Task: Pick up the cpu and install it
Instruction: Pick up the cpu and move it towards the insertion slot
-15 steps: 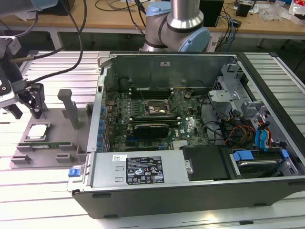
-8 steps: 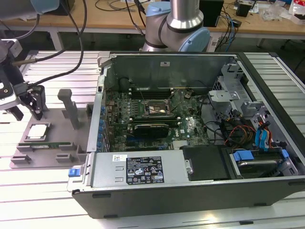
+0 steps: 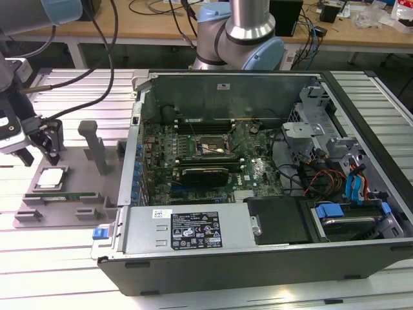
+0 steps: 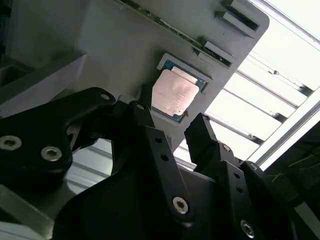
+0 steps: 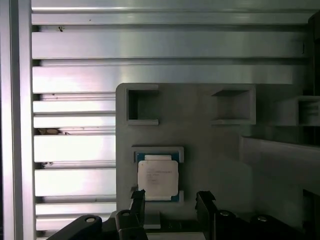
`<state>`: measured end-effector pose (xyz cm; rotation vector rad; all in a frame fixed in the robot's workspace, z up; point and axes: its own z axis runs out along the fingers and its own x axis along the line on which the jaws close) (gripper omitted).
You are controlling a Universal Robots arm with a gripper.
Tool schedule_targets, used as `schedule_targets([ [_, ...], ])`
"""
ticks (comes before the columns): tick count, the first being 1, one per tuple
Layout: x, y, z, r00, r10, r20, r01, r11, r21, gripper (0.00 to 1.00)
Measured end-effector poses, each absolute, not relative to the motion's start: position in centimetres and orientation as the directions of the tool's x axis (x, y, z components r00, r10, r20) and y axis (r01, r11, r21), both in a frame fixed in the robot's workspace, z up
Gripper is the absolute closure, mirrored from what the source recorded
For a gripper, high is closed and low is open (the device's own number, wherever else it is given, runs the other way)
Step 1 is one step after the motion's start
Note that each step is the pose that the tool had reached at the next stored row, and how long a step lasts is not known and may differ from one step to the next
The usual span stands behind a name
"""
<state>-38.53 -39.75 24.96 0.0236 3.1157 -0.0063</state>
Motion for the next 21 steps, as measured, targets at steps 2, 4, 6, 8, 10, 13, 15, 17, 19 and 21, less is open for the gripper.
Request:
schedule_targets([
  [2,-38.5,-39.8,24.8,-1.0,0.015,-0.026,0.015,1.0,-0.004,0.46],
  [4,-38.6,-40.1,23.0,-1.0,0.015,-0.026,0.015,1.0,-0.004,0.46],
  [6,-38.8,-40.2,21.9,-1.0,0.012,-0.026,0.012,1.0,-0.004,0.46],
  [8,-39.0,-40.2,21.7,-1.0,0.008,-0.026,0.008,1.0,-0.004,0.46],
  [10,-39.1,-40.2,21.2,-1.0,0.006,-0.026,0.006,1.0,-0.004,0.46],
  [13,-39.1,-40.2,20.7,-1.0,0.005,-0.026,0.005,1.0,-0.004,0.46],
  [15,-39.1,-40.2,20.7,-1.0,0.005,-0.026,0.005,1.0,-0.004,0.46],
  [17,-39.1,-40.2,20.6,-1.0,0.005,-0.026,0.005,1.0,-0.004,0.45],
  [19,-39.1,-40.2,20.6,-1.0,0.004,-0.026,0.004,1.0,-0.004,0.38],
  [21,-39.1,-40.1,20.6,-1.0,-0.013,-0.026,-0.013,1.0,-0.003,0.38],
])
